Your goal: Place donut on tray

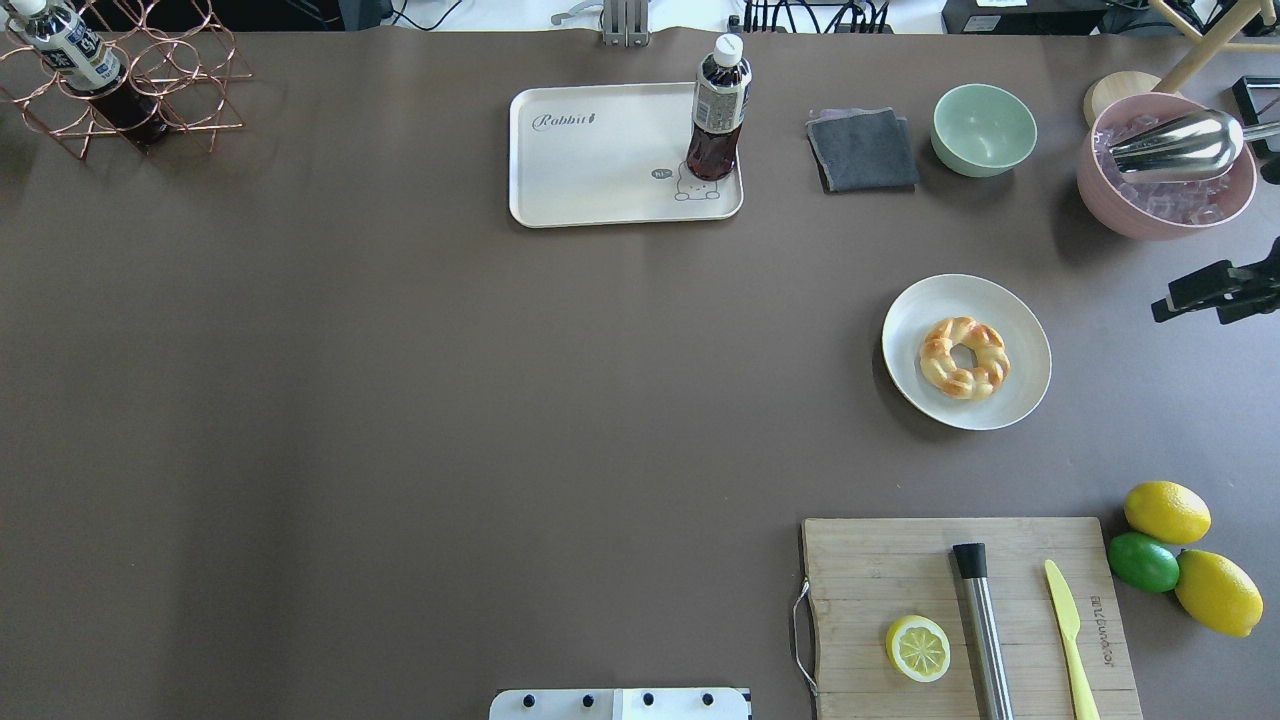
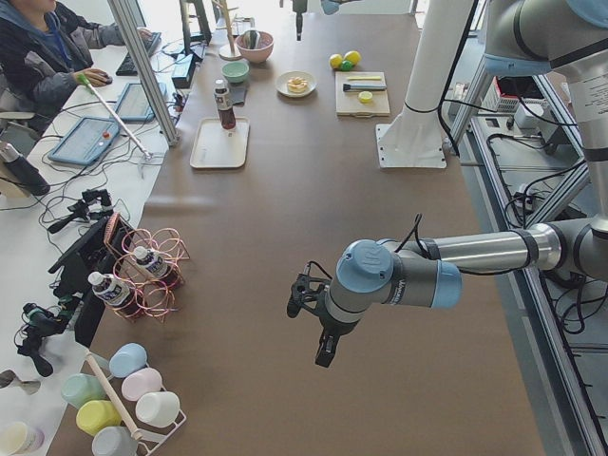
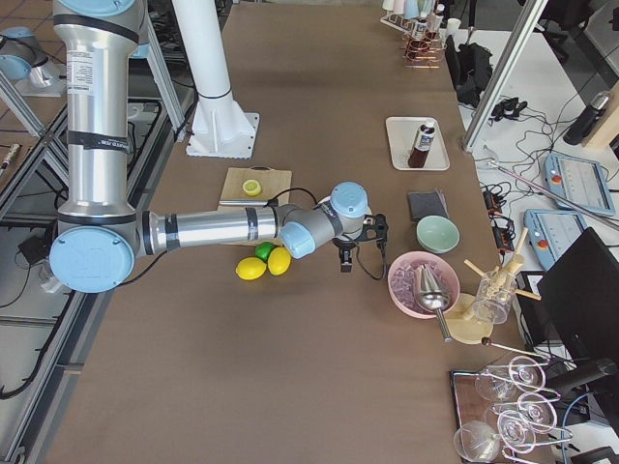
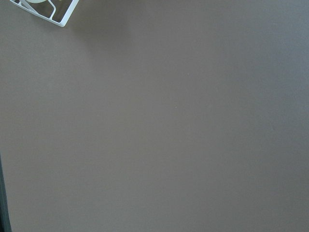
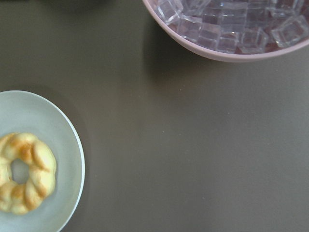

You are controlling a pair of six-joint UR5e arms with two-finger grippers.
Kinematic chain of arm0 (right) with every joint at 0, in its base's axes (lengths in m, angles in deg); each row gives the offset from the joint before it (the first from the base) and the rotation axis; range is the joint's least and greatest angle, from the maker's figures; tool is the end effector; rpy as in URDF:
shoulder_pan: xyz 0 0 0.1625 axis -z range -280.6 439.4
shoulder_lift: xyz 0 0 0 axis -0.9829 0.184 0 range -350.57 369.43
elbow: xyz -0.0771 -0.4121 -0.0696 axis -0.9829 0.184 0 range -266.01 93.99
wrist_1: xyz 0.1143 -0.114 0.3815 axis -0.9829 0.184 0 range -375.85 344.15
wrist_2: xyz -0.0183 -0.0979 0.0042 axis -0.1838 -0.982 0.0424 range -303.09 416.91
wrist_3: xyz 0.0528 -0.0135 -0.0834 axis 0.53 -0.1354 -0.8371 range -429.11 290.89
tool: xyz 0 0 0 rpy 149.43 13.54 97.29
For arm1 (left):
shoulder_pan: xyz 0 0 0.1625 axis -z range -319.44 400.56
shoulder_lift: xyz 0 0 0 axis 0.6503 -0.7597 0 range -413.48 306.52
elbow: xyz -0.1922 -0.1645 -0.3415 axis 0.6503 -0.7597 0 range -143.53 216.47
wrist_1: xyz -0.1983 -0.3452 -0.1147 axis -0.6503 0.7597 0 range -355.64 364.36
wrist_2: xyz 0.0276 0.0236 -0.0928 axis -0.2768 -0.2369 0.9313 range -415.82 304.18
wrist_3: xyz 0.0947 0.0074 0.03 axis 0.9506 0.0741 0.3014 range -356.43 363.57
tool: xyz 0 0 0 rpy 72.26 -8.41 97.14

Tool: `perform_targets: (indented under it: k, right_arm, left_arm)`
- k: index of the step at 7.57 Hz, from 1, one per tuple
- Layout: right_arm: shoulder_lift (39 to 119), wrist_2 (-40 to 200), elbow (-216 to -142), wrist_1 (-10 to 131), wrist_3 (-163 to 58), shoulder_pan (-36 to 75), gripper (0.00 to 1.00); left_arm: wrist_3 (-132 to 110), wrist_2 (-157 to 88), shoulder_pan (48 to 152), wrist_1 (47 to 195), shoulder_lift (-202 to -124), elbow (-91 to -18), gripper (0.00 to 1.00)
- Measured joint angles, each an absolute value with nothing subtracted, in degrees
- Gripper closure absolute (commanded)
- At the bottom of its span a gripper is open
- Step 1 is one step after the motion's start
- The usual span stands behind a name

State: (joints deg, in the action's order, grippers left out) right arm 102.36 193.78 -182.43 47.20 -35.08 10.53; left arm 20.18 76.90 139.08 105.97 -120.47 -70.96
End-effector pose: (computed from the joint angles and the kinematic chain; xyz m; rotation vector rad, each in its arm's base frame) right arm -0.1201 -0.4791 0.5713 0.0744 -0.9375 -0.0089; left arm -0.1140 -0.3178 0.6541 0.2603 0.7061 0.1738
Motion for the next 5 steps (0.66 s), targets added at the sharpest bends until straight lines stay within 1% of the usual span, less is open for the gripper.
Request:
perform_targets:
  k: [2,4,5]
  right_arm:
    - [99.31,190.54,-179.06,41.08,-25.78,16.12,0.13]
    - [97.45,187.91,-176.81,39.29,-23.55,20.16,0.14]
    - [96.67,187.09,-175.56,38.11,-22.54,21.79,0.19]
  left_arm:
    - [20.18,76.9,139.09,105.96,-120.48,-71.04,0.03]
    - [20.18,76.94,139.09,105.96,-120.47,-71.09,0.03]
    - [20.18,76.97,139.09,105.96,-120.49,-71.1,0.03]
